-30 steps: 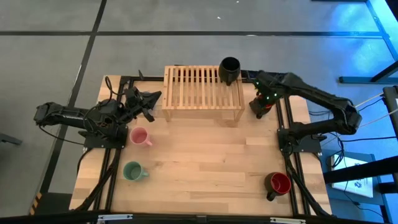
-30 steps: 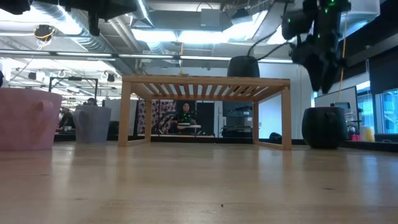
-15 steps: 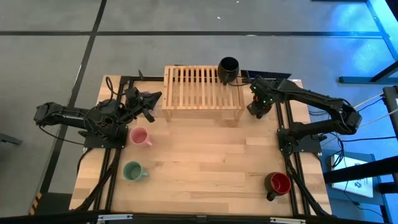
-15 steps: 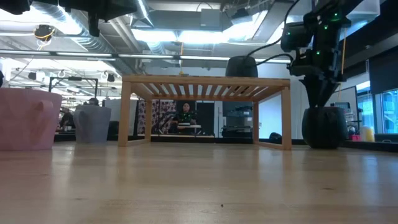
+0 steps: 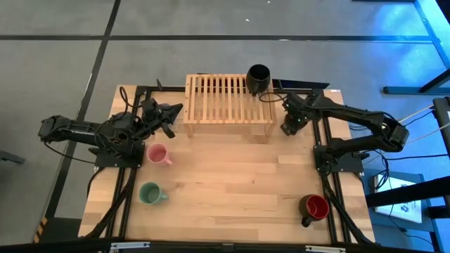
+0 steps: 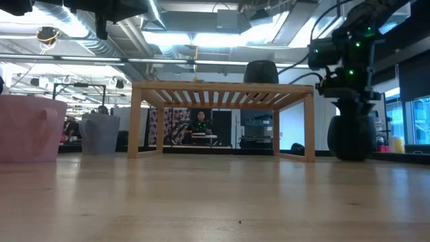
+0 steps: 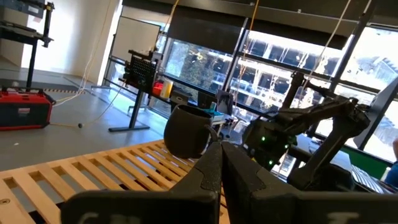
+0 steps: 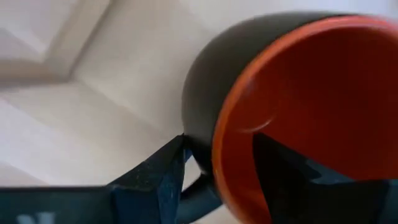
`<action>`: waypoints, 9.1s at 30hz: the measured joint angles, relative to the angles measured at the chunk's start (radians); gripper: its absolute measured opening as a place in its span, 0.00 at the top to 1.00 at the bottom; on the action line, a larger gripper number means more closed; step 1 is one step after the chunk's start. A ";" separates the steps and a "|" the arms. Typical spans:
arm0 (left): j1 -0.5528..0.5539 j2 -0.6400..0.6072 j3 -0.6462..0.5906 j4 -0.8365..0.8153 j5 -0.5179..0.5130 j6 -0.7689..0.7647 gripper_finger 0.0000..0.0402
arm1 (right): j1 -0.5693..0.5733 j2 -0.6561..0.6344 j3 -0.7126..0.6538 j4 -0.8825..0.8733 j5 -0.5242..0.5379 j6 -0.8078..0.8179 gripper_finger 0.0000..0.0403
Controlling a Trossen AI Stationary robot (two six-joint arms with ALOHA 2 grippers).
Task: Place coffee mugs
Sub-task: Put the orange mug on the shelf
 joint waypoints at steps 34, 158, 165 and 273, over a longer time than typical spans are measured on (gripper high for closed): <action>0.000 0.005 0.000 -0.008 0.000 0.002 1.00 | 0.082 -0.126 0.222 -0.200 -0.005 -0.047 0.98; 0.032 0.005 0.000 -0.163 0.067 0.045 1.00 | 0.352 0.755 1.413 -0.291 -0.075 -0.147 0.60; 0.032 0.005 0.000 -0.163 0.063 0.045 1.00 | 0.352 0.751 1.427 -0.284 -0.024 -0.163 0.60; 0.032 -0.061 0.000 -0.315 0.238 0.029 0.74 | 0.832 0.447 0.458 0.724 1.049 0.348 0.64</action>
